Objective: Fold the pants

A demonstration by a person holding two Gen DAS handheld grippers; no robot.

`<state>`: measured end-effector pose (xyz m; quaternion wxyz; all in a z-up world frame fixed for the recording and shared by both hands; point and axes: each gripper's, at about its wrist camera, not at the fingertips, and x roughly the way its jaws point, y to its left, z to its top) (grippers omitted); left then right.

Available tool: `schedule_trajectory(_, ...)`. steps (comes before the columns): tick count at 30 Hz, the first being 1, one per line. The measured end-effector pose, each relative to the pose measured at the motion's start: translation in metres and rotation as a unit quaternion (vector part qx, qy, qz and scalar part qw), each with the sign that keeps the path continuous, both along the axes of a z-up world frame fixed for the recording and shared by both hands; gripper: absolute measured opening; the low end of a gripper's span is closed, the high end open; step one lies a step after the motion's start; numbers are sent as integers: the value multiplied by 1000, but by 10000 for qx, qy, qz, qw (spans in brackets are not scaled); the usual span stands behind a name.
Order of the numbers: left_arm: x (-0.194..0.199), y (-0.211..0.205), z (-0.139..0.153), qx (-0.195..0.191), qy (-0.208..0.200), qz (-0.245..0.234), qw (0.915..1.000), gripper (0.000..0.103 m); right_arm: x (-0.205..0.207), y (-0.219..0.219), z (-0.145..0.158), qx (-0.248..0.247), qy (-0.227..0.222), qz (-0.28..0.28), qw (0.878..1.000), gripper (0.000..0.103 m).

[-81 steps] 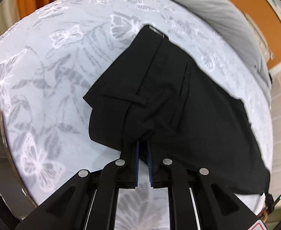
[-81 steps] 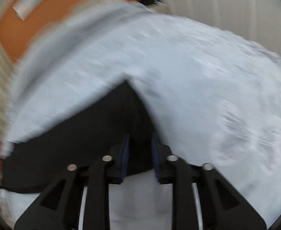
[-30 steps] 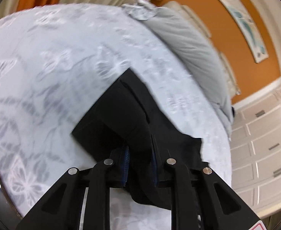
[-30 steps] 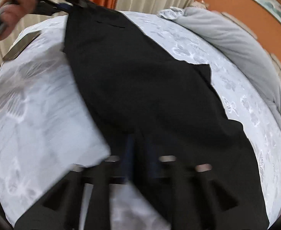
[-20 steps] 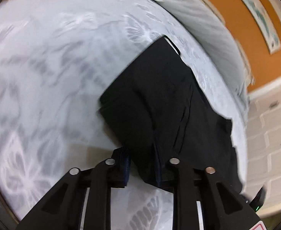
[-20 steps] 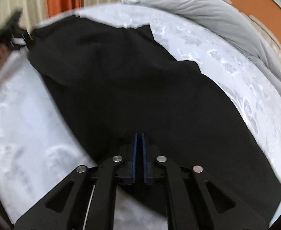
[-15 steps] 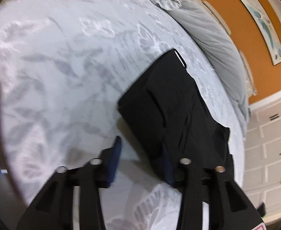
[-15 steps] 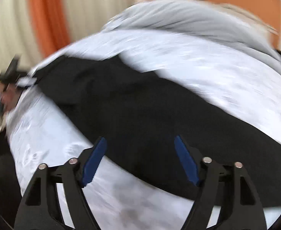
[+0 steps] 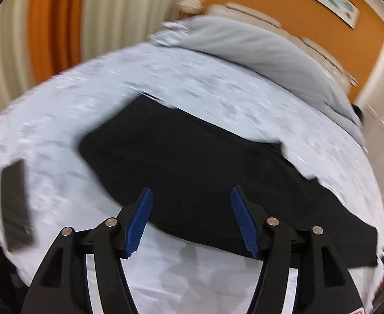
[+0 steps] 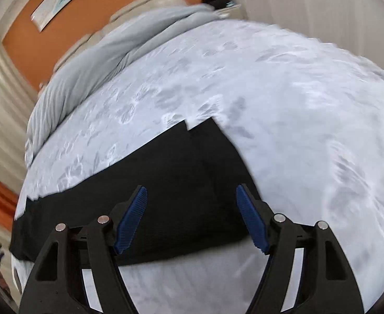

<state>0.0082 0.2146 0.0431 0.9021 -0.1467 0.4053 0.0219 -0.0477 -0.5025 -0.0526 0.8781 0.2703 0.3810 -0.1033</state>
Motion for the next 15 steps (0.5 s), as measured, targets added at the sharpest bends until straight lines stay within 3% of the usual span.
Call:
schedule_trajectory(4,6,-54,-18,-142,241,-331,9991,60,33,-4,-22,-390,476,362,9974,66)
schedule_trajectory(6,8,-76,-25,-166,329,-422,9984,60,36,1,-20,-547,460,517,9961,7)
schedule_trajectory(8,7,-89,-29,-145,396,-464,9980,60,30,-3,-9,-282,255,657,9971,4)
schedule_trajectory(11,11,-106,-36,17,485,-576,9972,60,-2,-14,27,-941,-146,490,9942,4)
schedule_trajectory(13,11,-112,-42,223,525,-612,9965,60,-12,-42,12,-925,111,216,9954,5)
schedule_trajectory(15,14,-115,-55,370,635,-588,9956,60,-7,-58,-26,-582,699,268,9955,7)
